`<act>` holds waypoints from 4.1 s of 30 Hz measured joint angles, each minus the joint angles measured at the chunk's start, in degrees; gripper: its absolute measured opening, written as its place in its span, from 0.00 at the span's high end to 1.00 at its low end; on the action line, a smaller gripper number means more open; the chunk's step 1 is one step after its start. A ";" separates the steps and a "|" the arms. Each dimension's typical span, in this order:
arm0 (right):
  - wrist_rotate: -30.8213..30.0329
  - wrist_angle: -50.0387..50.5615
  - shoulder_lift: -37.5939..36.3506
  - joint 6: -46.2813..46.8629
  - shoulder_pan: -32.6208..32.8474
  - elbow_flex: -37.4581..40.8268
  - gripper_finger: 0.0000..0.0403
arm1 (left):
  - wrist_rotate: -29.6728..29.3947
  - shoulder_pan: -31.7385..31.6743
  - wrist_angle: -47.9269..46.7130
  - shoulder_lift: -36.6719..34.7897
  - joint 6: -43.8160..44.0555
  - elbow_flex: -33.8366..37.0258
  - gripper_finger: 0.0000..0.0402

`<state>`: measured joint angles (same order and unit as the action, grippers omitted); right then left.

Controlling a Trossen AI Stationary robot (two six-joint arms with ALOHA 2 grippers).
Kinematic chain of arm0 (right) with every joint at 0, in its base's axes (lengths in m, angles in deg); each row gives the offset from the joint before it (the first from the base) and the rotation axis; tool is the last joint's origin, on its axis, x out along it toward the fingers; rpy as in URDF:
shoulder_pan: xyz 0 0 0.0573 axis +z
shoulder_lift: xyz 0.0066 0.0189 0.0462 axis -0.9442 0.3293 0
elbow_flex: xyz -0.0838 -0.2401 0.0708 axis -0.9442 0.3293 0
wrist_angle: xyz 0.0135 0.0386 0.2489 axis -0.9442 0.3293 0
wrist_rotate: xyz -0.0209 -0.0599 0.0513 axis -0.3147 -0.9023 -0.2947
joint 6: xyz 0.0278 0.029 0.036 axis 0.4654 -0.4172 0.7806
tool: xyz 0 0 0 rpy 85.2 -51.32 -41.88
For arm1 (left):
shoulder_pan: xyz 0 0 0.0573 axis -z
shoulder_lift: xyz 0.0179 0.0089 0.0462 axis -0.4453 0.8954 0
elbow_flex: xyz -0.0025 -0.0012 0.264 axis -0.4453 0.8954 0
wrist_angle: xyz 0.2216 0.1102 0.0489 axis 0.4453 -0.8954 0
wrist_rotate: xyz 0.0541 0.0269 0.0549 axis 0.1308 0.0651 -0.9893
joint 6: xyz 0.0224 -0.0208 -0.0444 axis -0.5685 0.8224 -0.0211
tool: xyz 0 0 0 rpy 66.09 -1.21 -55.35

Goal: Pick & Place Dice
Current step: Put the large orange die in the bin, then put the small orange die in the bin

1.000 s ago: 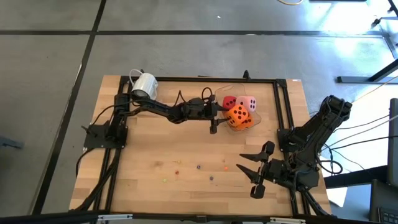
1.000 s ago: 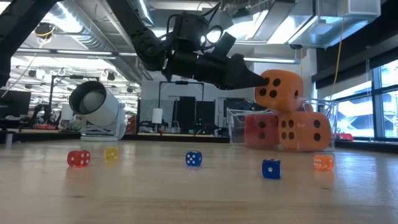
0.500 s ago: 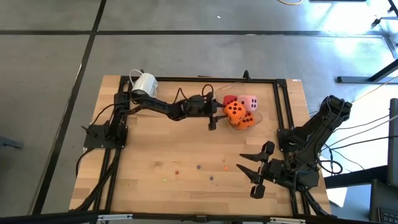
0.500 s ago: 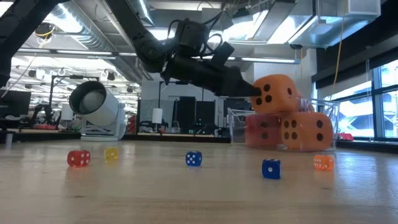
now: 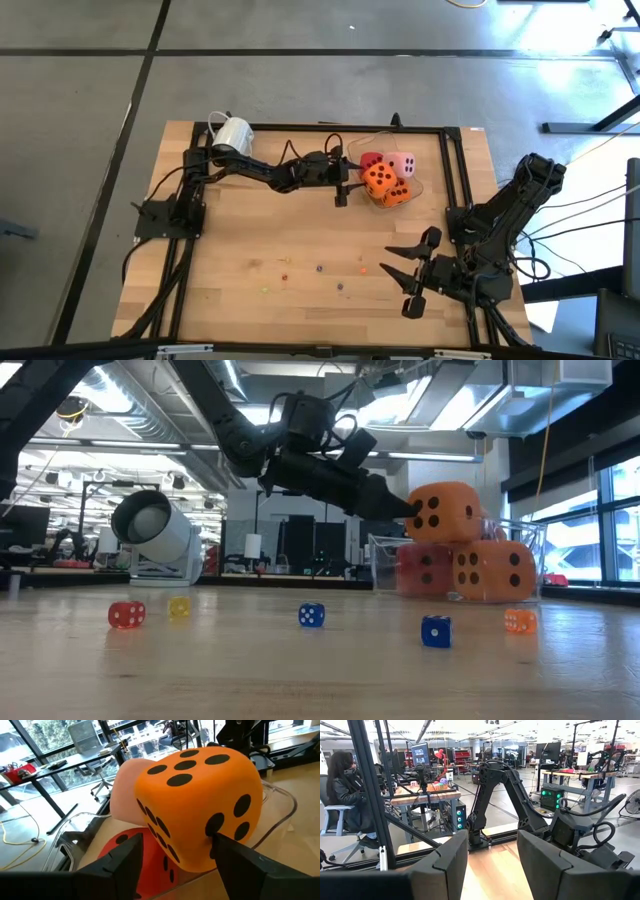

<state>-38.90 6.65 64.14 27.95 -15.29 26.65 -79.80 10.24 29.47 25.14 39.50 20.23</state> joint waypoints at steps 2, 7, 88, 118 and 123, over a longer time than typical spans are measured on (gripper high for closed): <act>0.00 0.00 0.00 0.03 0.00 0.00 0.57 | 0.26 0.02 0.10 0.00 -0.41 0.00 0.43; 0.00 0.05 0.00 0.50 0.00 0.00 0.57 | 0.64 0.05 0.90 0.00 -0.92 0.00 0.42; 54.05 60.95 1.05 30.61 -18.69 0.02 0.57 | -27.23 43.17 -46.61 -17.53 40.25 0.00 0.27; 68.76 55.04 16.61 16.36 -26.85 0.11 0.57 | -27.59 43.12 -46.30 -17.53 39.01 0.00 0.27; 70.56 54.96 16.61 14.95 -28.45 0.68 0.57 | -27.58 43.12 -46.72 -17.53 38.85 0.00 0.27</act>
<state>31.66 61.61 80.75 42.90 -43.74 27.33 -107.37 53.36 -17.25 7.61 78.34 20.23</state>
